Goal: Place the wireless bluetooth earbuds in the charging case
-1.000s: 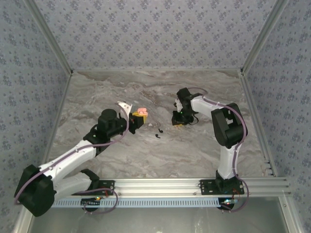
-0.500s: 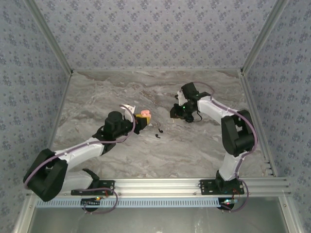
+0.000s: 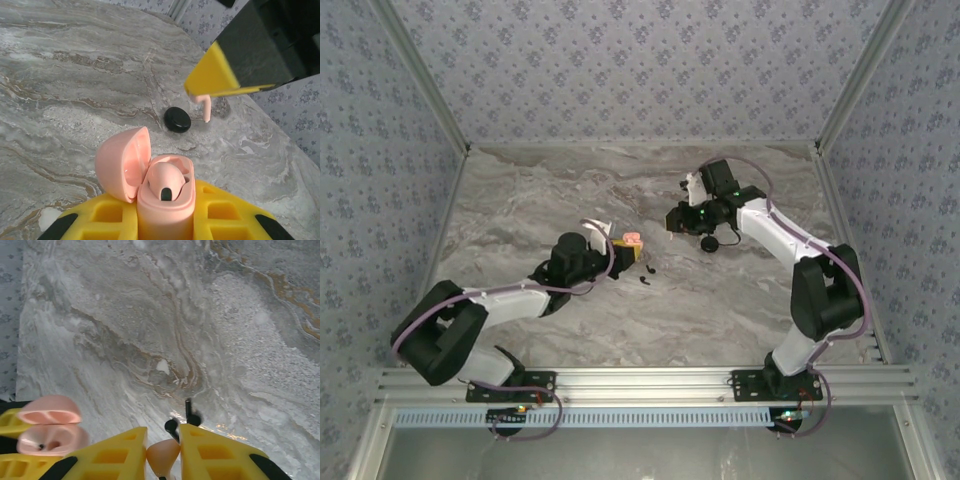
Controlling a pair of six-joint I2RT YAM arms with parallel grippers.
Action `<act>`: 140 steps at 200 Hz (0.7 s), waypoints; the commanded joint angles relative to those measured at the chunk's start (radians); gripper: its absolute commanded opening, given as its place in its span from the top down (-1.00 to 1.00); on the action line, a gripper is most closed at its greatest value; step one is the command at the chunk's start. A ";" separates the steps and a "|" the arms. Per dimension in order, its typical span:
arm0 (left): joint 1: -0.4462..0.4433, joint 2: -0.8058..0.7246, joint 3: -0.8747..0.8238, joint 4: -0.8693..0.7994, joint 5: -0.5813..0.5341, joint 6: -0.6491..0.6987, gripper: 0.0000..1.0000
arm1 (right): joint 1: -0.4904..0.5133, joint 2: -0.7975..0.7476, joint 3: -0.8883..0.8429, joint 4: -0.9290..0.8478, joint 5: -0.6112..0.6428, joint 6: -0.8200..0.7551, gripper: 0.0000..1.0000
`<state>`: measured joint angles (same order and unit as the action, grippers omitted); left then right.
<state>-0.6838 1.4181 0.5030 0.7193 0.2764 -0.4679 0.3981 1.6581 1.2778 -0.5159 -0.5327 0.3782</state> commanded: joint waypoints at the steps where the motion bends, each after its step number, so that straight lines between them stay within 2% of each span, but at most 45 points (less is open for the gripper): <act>1: -0.015 0.024 0.041 0.100 0.005 -0.011 0.88 | 0.013 -0.041 0.048 -0.011 -0.034 0.019 0.55; 140: -0.031 0.062 0.071 0.190 0.021 -0.009 0.89 | 0.089 -0.064 0.128 0.016 -0.047 0.046 0.57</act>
<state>-0.7036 1.4757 0.5323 0.8375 0.2768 -0.4706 0.4744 1.6245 1.3720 -0.5148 -0.5659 0.4004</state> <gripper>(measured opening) 0.199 0.220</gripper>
